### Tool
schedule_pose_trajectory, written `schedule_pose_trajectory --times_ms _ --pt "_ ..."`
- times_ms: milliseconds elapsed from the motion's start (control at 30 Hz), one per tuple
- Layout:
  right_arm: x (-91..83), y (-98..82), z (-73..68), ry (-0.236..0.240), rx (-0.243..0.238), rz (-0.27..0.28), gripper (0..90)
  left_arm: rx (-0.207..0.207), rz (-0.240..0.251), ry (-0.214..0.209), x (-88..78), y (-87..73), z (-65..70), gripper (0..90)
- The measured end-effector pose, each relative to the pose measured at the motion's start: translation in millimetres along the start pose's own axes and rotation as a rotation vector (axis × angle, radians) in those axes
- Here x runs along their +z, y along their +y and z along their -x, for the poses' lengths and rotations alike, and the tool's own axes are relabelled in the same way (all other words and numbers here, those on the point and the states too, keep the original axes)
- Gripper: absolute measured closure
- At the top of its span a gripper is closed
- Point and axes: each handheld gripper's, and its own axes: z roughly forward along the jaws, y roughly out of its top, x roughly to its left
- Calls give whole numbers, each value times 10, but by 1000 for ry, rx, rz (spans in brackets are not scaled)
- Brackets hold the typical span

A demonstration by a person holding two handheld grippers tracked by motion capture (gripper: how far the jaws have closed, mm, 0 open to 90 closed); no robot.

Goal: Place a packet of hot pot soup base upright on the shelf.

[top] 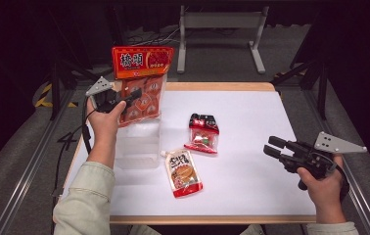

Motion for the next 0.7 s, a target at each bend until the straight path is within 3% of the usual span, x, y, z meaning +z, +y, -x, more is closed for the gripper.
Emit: schedule_pose_trajectory --times_ms 233,500,600,700 --pt "-5 -8 2 6 -2 1 597 -30 12 1 4 -58 -40 705" --pt "22 -9 -24 17 -8 -1 596 -30 0 14 10 -66 -48 705" --pt "34 -14 -28 21 -9 -4 595 -56 -1 25 9 -78 -70 705" --pt "37 -16 -30 24 -10 -4 596 -48 -4 32 17 -72 -64 705"
